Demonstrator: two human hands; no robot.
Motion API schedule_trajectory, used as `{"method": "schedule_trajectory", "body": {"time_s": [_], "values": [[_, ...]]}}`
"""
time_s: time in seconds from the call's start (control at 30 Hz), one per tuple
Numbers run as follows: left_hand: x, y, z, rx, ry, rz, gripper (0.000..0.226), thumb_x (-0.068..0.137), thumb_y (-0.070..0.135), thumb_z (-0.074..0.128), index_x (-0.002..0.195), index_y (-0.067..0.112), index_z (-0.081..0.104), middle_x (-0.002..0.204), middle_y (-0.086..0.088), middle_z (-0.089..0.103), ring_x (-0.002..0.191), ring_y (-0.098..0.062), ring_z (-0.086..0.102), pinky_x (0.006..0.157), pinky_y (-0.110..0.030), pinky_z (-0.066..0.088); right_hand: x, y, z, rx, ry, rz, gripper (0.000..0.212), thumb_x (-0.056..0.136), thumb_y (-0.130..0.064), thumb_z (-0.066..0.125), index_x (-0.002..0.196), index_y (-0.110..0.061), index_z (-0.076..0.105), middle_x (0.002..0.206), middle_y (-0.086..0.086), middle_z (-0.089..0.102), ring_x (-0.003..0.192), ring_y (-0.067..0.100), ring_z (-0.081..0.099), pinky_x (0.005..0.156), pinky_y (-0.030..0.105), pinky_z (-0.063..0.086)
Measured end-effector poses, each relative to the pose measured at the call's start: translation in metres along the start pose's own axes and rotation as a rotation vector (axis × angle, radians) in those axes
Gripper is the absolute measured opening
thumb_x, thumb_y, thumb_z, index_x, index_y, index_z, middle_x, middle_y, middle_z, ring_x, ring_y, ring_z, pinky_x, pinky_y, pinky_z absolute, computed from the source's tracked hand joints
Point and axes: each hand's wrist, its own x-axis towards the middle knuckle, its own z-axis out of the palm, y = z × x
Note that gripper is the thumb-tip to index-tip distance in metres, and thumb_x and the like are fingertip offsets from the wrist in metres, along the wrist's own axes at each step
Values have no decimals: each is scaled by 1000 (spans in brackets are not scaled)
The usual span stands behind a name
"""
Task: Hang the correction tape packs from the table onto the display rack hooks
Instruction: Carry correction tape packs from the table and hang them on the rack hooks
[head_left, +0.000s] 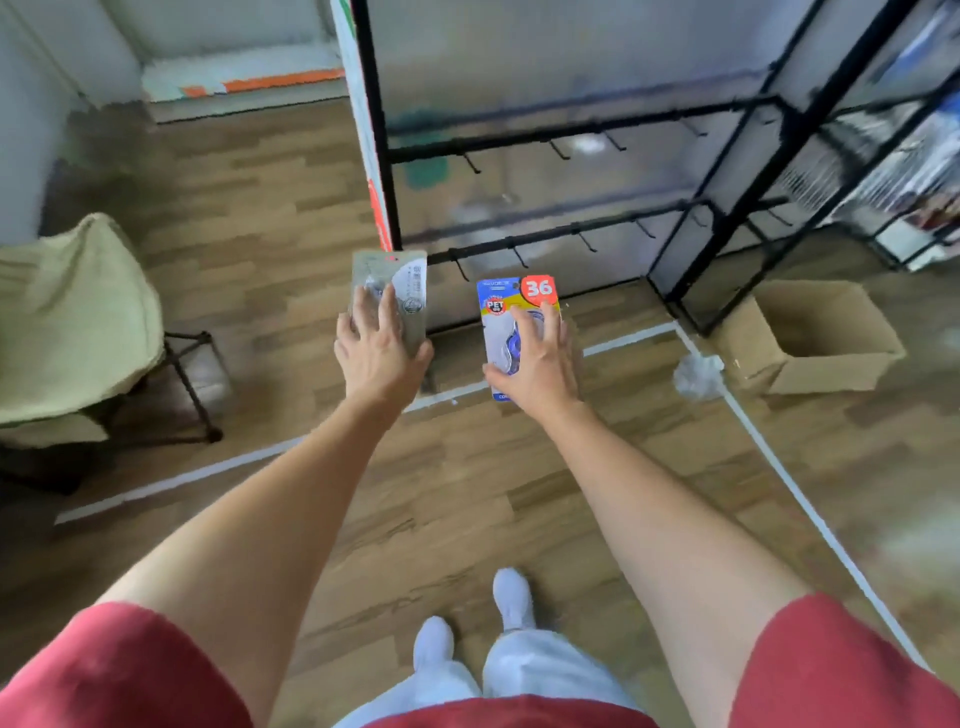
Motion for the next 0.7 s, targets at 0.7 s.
{"method": "schedule_trajectory", "body": {"time_s": [0.7], "values": [[103, 342, 20, -151, 312, 310, 79, 86, 30, 59, 152, 23, 16, 160, -6, 2, 140, -38, 11, 113, -46, 13, 155, 185, -264, -125, 407, -93, 79, 82, -47, 67, 146, -18, 29, 155, 13, 16, 136, 34, 24, 105, 45, 37]]}}
